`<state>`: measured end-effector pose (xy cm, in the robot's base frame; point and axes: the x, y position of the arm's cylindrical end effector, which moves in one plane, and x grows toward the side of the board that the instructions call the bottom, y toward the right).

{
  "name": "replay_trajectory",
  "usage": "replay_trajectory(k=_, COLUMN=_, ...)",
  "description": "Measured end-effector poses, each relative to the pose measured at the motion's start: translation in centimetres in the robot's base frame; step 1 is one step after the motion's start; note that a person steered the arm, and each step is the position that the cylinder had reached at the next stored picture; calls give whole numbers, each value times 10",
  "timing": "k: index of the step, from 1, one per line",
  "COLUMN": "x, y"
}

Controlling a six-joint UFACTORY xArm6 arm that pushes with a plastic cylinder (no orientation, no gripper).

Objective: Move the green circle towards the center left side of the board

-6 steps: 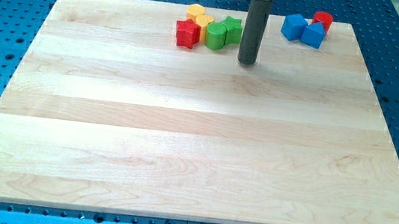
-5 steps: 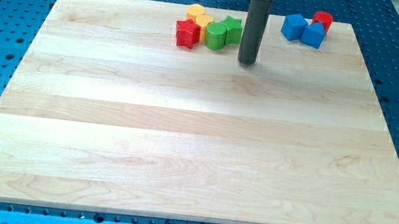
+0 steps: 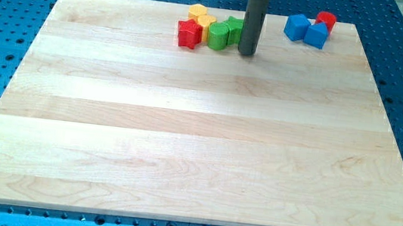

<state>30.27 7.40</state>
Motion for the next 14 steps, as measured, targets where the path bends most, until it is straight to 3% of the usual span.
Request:
replay_trajectory(k=2, x=-21, y=-20)
replay_trajectory(k=5, x=-24, y=-118)
replay_trajectory(k=6, x=-16, y=-114)
replay_trajectory(k=11, x=114, y=-79)
replay_trajectory(k=14, x=86, y=-158)
